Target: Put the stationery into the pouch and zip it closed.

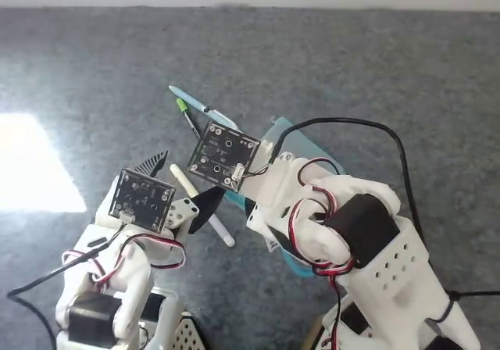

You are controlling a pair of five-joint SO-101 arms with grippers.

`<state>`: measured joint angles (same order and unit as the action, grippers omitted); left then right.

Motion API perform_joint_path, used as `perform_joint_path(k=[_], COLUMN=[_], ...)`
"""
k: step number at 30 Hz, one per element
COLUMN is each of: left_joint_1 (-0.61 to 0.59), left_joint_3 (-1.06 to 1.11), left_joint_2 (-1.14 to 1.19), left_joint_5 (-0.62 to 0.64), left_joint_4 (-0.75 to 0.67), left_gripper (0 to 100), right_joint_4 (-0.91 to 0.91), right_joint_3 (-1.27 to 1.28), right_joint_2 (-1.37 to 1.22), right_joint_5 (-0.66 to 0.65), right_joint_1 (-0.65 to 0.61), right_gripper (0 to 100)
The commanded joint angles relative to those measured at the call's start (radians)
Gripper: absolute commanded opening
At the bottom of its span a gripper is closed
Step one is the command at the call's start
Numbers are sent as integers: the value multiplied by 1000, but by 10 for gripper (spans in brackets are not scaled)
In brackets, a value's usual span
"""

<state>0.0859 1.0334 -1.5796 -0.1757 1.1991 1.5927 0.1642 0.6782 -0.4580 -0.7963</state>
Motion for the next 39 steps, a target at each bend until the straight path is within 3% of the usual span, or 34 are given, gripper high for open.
perform_joint_path(k=[1,10,19,27,33,39], left_joint_1=[0,54,135,137,117,-9], left_joint_3=[47,111,193,196,189,194], left_joint_2=[-5,-3,-5,-9,-11,-5], left_joint_5=[-8,-5,-9,-58,-60,-20], left_joint_4=[-68,-126,-189,-192,-192,-252], left_gripper=[346,344,255,37,12,12], right_joint_4=[-2,53,54,64,120,150], right_joint_3=[-37,-84,-84,-78,-77,-77], right_joint_2=[8,10,10,10,10,10], right_joint_5=[12,14,14,12,6,-41], right_joint_1=[-1,-125,-128,-125,7,153], right_gripper=[6,6,6,6,6,6])
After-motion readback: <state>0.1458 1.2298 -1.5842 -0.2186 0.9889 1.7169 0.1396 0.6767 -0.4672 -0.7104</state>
